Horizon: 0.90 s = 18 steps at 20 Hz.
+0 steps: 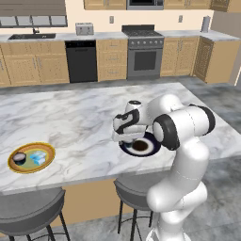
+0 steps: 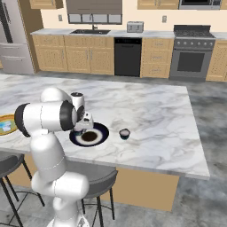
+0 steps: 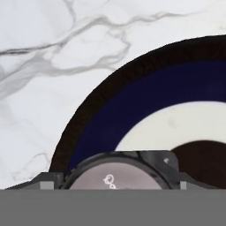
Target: Place two yogurt containers on each plate.
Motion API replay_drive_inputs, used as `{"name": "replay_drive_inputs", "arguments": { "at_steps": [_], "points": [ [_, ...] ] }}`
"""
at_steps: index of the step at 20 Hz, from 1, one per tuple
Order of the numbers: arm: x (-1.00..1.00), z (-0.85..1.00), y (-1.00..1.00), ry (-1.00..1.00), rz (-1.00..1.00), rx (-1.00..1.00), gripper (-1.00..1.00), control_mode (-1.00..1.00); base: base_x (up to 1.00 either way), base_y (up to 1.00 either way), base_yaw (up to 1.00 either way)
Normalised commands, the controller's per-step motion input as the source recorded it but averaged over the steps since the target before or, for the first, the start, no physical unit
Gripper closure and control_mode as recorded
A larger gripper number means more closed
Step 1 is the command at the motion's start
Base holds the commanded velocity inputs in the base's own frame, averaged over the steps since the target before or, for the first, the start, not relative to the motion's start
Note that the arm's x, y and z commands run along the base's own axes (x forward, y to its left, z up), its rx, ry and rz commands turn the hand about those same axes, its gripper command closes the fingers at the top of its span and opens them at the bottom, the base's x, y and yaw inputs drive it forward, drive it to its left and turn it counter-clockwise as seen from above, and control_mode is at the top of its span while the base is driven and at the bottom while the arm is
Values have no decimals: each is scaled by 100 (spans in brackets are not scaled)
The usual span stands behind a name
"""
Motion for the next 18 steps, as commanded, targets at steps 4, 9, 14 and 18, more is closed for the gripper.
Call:
{"name": "replay_drive_inputs", "arguments": {
  "at_steps": [4, 9, 14, 18],
  "points": [
    [0, 0, 0, 0, 0, 0, -100, -100, 0, 0, 0],
    [0, 9, -5, 0, 0, 0, -100, -100, 0, 0, 0],
    [0, 41, -27, 4, 0, 0, -100, -100, 0, 0, 0],
    [0, 43, -31, 3, 0, 0, -100, -100, 0, 0, 0]
  ]
}}
